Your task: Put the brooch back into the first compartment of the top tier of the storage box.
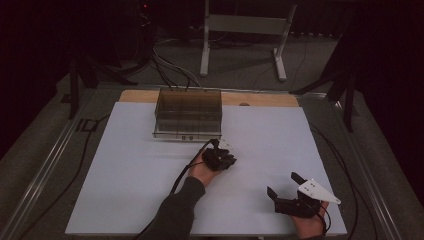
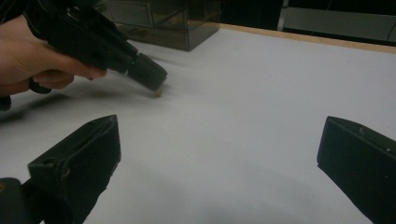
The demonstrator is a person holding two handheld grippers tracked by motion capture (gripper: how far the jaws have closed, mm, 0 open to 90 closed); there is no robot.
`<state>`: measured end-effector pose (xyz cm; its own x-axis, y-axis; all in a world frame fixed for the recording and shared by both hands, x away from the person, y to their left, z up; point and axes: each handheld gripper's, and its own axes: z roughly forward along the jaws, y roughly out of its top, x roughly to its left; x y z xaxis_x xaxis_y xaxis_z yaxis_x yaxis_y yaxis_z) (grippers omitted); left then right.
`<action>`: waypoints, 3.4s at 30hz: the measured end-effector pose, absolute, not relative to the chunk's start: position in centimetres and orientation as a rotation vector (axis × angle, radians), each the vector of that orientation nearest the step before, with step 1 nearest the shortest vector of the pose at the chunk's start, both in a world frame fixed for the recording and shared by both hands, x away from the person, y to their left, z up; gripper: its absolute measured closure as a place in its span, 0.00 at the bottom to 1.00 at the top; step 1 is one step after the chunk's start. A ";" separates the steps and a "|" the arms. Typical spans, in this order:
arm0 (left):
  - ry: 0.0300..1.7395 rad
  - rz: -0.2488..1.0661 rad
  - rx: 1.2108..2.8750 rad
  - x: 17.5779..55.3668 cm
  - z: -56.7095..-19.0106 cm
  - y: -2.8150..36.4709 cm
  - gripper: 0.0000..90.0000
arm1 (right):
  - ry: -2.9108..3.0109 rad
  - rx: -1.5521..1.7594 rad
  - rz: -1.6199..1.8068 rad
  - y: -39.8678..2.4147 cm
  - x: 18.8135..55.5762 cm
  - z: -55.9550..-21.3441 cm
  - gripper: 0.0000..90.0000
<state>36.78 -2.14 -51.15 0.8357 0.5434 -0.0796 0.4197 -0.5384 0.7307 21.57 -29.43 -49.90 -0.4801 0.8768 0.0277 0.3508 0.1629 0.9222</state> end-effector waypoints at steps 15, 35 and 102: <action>0.789 0.201 2.155 38.2 -51.2 -1.4 0.91 | 1.920 1.160 1.296 -29.4 21.6 -50.0 0.00; 0.755 0.226 2.289 38.1 -51.9 -2.9 0.89 | 1.915 1.162 1.298 -29.5 21.6 -49.9 0.00; 0.885 0.331 2.034 39.4 -41.0 9.3 0.89 | 1.931 1.164 1.292 -29.4 21.8 -50.1 0.00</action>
